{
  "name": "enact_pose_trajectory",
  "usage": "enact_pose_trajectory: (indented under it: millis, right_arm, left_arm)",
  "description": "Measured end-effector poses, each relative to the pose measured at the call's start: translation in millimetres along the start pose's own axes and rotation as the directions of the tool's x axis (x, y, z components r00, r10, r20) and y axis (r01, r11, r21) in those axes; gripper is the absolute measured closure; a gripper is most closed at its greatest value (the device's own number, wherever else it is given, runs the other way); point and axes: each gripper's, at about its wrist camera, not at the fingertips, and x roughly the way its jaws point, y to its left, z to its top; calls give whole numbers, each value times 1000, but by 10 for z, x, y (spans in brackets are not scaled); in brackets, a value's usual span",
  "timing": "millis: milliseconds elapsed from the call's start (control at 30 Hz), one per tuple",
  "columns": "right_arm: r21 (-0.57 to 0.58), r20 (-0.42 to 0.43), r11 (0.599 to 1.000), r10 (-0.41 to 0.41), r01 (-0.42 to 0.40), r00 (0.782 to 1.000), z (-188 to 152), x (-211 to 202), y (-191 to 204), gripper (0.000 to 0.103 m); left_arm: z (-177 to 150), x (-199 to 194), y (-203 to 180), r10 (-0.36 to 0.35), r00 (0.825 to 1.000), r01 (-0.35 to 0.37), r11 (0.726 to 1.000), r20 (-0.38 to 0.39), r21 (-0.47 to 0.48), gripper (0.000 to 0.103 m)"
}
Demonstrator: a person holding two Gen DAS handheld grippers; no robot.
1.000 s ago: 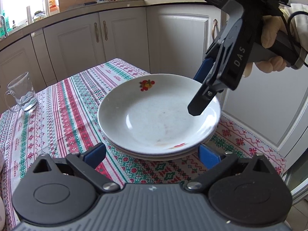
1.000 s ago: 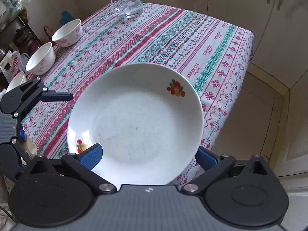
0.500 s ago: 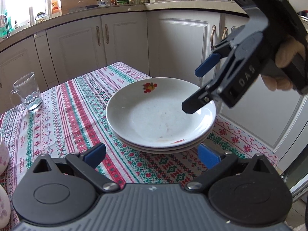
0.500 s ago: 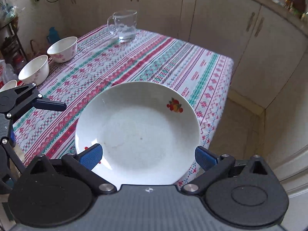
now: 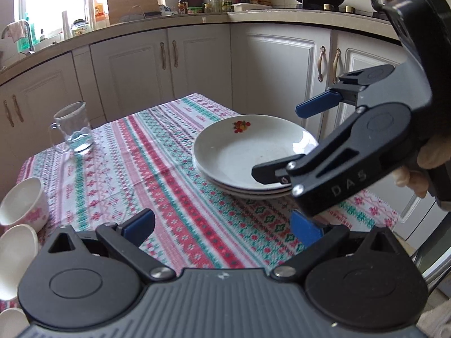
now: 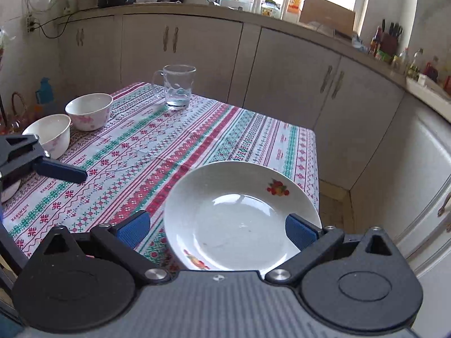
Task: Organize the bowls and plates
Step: 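Move the right tool to the white bowls and grasp a bowl rim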
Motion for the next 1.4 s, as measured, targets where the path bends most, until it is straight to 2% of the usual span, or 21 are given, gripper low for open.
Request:
enact_pose_trajectory:
  millis: [133, 267, 400, 533, 667, 833, 1100, 1333, 1400]
  right_arm:
    - [-34, 41, 999, 20, -19, 999, -14, -96, 279, 0]
    - [-3, 81, 997, 75, -75, 994, -4, -167, 462, 0]
    - [-33, 116, 987, 162, -159, 980, 8, -178, 685, 0]
    - [-115, 107, 965, 247, -234, 963, 38, -123, 970, 0]
    - [-201, 79, 924, 345, -324, 935, 69, -42, 1301, 0]
    - [-274, 40, 859, 459, -432, 888, 100, 70, 1658, 0]
    - [-272, 6, 811, 540, -518, 842, 218, 231, 1994, 0]
    - [-275, -34, 757, 608, -593, 793, 331, 331, 2190, 0]
    - [-270, -51, 738, 631, -619, 774, 363, 372, 2229, 0]
  left_arm:
    - [-139, -223, 142, 21, 1000, -21, 1000, -8, -6, 1]
    - [-290, -450, 329, 32, 999, -33, 999, -28, -27, 1]
    - [-436, -709, 523, 91, 995, -92, 995, -39, -28, 1]
    - [-601, -929, 762, 127, 990, -130, 989, -57, -68, 1]
    - [-802, -1128, 986, 145, 987, -152, 983, -76, -99, 1]
    - [-1060, -1270, 1236, 144, 982, -155, 984, -122, -87, 1]
    - [-1376, -1175, 1483, 133, 974, -140, 990, -181, -22, 2]
    - [-1410, -1082, 1547, 110, 982, -109, 994, -153, 13, 3]
    - [-1404, -1078, 1552, 98, 985, -96, 995, -145, 17, 8]
